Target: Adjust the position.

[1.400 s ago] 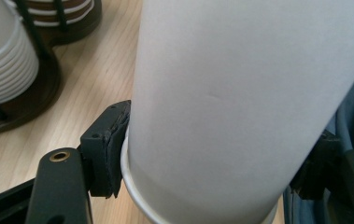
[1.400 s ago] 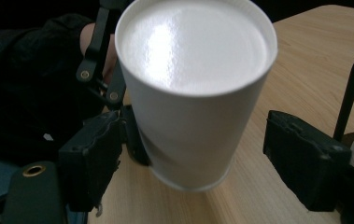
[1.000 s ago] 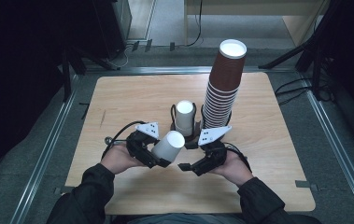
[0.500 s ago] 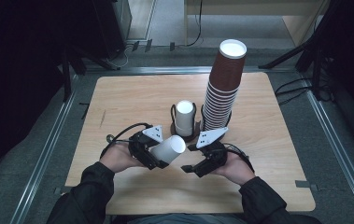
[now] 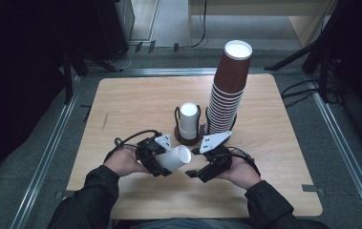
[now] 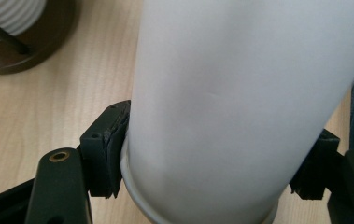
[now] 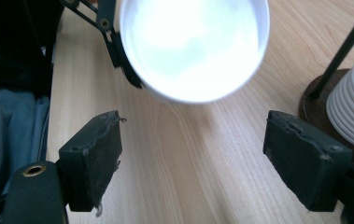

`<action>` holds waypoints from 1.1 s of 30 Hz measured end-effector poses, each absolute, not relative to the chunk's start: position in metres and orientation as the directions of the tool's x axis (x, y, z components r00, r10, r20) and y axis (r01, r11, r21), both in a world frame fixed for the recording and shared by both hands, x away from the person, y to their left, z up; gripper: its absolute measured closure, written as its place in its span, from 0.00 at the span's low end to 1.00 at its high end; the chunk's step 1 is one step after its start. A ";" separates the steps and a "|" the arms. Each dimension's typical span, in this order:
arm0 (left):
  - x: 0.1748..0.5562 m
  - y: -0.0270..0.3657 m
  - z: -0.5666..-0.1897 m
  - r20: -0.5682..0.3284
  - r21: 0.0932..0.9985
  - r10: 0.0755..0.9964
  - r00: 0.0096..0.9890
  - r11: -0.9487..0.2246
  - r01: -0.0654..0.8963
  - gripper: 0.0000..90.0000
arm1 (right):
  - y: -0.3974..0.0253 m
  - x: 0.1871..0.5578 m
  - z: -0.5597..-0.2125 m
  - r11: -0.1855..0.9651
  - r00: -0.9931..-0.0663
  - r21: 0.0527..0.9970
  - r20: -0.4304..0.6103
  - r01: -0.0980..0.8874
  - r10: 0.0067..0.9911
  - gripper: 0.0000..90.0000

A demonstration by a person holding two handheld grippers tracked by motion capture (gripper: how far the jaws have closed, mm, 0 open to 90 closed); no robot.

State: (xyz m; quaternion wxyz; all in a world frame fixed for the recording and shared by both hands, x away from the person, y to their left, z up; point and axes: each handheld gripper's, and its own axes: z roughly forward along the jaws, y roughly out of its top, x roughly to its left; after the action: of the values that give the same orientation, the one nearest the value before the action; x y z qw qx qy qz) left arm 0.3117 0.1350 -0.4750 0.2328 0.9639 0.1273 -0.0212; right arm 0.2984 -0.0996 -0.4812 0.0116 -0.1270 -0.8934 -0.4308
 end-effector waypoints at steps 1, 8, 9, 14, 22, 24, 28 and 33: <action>0.313 0.133 -0.477 -0.110 0.434 0.226 0.968 -0.865 0.252 0.30 | -0.099 0.298 -0.481 0.596 -0.969 0.769 0.126 0.231 0.212 0.22; 0.312 0.120 -0.485 -0.136 0.406 0.182 0.974 -0.887 0.222 0.30 | -0.092 0.296 -0.479 0.591 -0.972 0.776 0.127 0.221 0.196 0.22; 0.311 0.118 -0.485 -0.139 0.403 0.176 0.975 -0.889 0.218 0.30 | -0.091 0.296 -0.479 0.589 -0.973 0.778 0.127 0.219 0.193 0.23; 0.310 0.113 -0.487 -0.157 0.394 0.163 0.974 -0.894 0.213 0.30 | -0.087 0.293 -0.479 0.600 -0.981 0.779 0.096 0.181 0.171 0.28; 0.305 0.109 -0.489 -0.151 0.382 0.127 0.980 -0.907 0.177 0.28 | -0.087 0.290 -0.476 0.613 -0.988 0.776 0.092 0.149 0.123 0.39; 0.304 0.110 -0.490 -0.155 0.387 0.129 0.979 -0.904 0.180 0.26 | -0.086 0.290 -0.476 0.611 -0.990 0.781 0.081 0.132 0.111 0.39; 0.303 0.111 -0.486 -0.148 0.413 0.131 0.980 -0.892 0.182 0.23 | -0.088 0.291 -0.474 0.602 -0.989 0.785 0.100 0.147 0.110 0.38; 0.302 0.113 -0.482 -0.115 0.452 0.135 0.984 -0.875 0.173 0.13 | -0.091 0.292 -0.472 0.596 -0.987 0.788 0.108 0.156 0.115 0.38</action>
State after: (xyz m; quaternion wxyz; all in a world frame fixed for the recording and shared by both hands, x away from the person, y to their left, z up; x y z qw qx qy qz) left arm 0.3023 0.1131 -0.4821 0.2367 0.9675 0.0797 -0.0398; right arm 0.2918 -0.0907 -0.4721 0.0230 -0.0759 -0.8931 -0.4429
